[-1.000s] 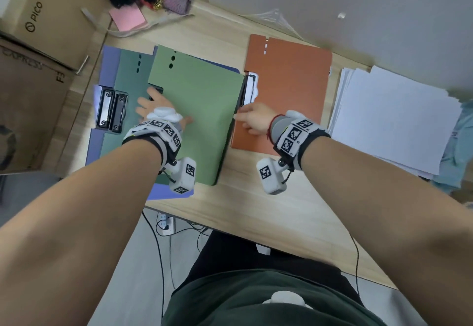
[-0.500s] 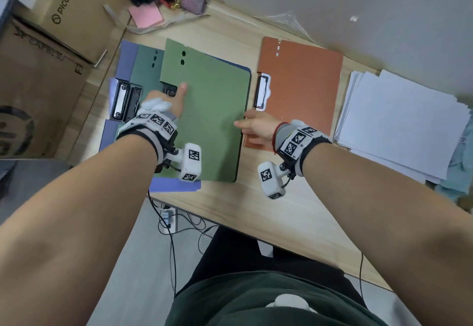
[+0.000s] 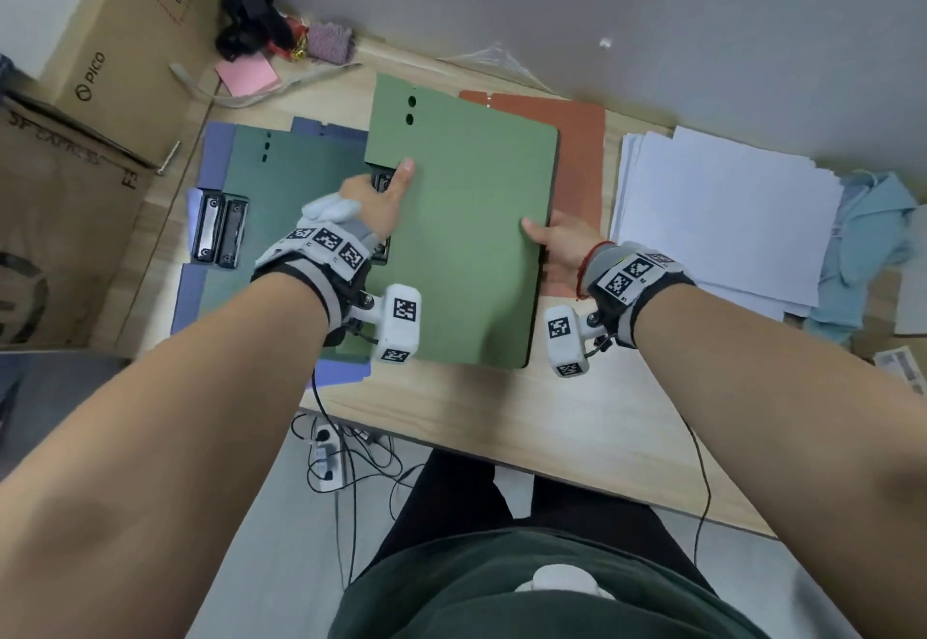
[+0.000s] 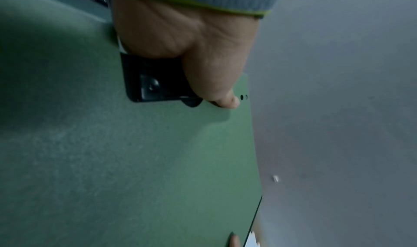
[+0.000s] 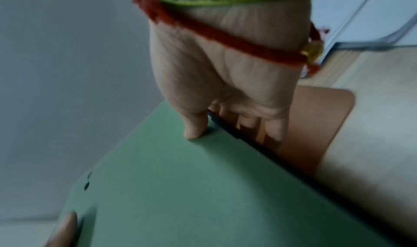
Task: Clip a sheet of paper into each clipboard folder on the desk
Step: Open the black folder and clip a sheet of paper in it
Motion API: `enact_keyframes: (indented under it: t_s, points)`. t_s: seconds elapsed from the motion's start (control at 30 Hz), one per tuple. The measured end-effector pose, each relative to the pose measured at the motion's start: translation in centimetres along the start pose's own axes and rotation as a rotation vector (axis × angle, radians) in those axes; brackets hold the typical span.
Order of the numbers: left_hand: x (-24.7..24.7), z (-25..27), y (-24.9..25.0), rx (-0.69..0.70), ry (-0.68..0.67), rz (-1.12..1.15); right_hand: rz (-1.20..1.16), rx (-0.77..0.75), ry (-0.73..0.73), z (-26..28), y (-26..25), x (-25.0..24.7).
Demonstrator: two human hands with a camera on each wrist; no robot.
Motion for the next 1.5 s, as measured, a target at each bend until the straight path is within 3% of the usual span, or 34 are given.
enact_keyframes:
  t_s: [0.1,0.27,0.43,0.6,0.77,0.93,1.07,1.17,1.27,1.5]
  points:
    - [4.4,1.0,1.3,-0.008,-0.124,-0.019,-0.14,-0.036,0.052,0.5,2.2,-4.5]
    - [9.5,5.5,2.4,-0.071,-0.386,-0.219,-0.152,-0.028,0.194,2.3,6.2,-11.3]
    - [16.6,3.1,-1.0,-0.081,-0.528,-0.292,-0.189,0.007,0.271,3.6,10.4,-15.3]
    - [13.6,7.2,3.9,-0.028,-0.426,-0.435,-0.201,0.051,0.304,3.7,13.1,-16.6]
    - [13.3,6.4,3.7,-0.125,-0.327,-0.467,-0.197,0.038,0.271,3.4,13.4,-16.4]
    - [16.0,7.8,4.5,-0.107,-0.464,-0.246,0.075,0.054,0.303,3.2,13.7,-16.9]
    - [18.2,10.2,6.2,0.01,-0.463,-0.355,0.232,0.024,0.411,3.9,13.4,-17.0]
    - [19.4,11.3,7.0,0.044,-0.44,-0.407,0.293,0.02,0.378,4.0,13.7,-17.5]
    - [20.0,11.7,7.0,0.061,-0.435,-0.465,0.255,0.065,0.304,4.1,14.2,-17.3]
    - [19.7,13.6,8.2,0.044,-0.469,-0.53,-0.003,0.123,0.28,3.3,15.5,-17.1]
Point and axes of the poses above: each hand's wrist, its own z-axis away from the middle knuckle, its own x-axis out of the palm, y = z × x, the point moved 1 cm from there along -z, towards the middle knuckle, and after that the axes turned 1 degree about z, right-handed, at the moved point
